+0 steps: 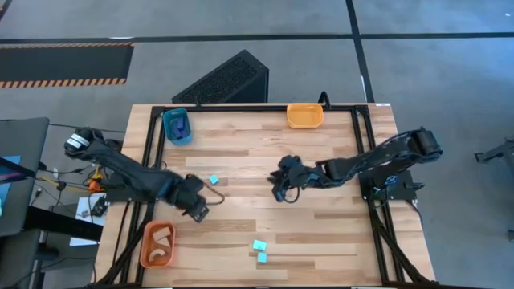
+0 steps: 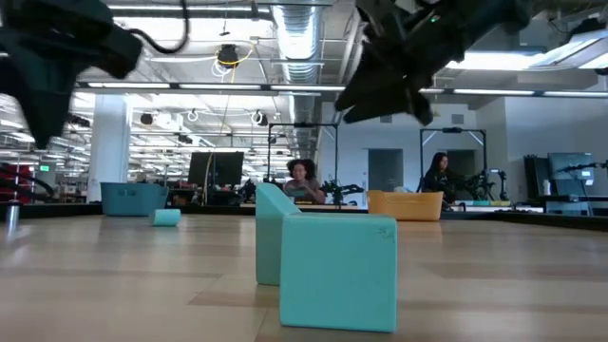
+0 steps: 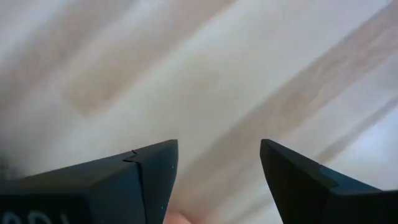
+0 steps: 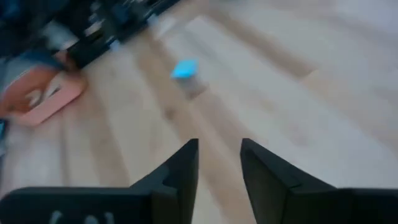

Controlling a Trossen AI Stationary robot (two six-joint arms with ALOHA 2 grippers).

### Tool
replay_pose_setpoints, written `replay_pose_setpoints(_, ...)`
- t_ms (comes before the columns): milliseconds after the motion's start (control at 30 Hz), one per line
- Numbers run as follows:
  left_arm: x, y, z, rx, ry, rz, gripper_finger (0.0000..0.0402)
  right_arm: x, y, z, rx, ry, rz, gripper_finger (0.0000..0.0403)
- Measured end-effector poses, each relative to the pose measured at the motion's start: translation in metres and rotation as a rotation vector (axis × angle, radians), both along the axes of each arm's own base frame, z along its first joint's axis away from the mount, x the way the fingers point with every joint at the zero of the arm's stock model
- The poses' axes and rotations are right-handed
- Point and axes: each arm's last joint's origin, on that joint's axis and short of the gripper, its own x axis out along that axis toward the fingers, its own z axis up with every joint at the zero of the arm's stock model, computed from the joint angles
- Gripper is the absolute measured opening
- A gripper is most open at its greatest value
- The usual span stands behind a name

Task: Sort & place blocks by color
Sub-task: Put the top light blue block into the yellow bin

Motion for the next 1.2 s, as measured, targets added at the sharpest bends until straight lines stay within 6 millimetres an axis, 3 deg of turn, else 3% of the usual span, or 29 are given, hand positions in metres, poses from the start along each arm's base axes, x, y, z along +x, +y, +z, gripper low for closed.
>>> replay_pose_setpoints(200,0.017,0.049,-0.003,0.098,0.008,-0.209,0.0208,0.017,0.013,-0.021,0.134,-0.061,0.0,0.0188)
replay_pose_setpoints(400,0.021,0.091,-0.019,0.087,-0.032,-0.232,0.0208,0.023,0.007,-0.026,0.175,-0.119,-0.111,0.0203)
replay_pose_setpoints(633,0.006,0.107,-0.054,0.012,-0.021,-0.22,0.0208,0.026,-0.021,-0.027,0.107,-0.091,-0.159,0.02)
replay_pose_setpoints(800,0.017,0.115,-0.054,0.147,-0.146,-0.386,0.0208,0.026,-0.04,-0.029,0.225,-0.084,-0.189,0.0208)
replay_pose_setpoints(933,0.021,0.12,-0.056,0.215,-0.172,-0.456,0.0208,0.026,-0.037,-0.027,0.269,-0.106,-0.195,0.0211)
replay_pose_setpoints(1200,0.024,0.126,-0.074,0.192,-0.16,-0.519,0.0208,0.026,-0.036,-0.029,0.321,-0.107,-0.222,0.0206)
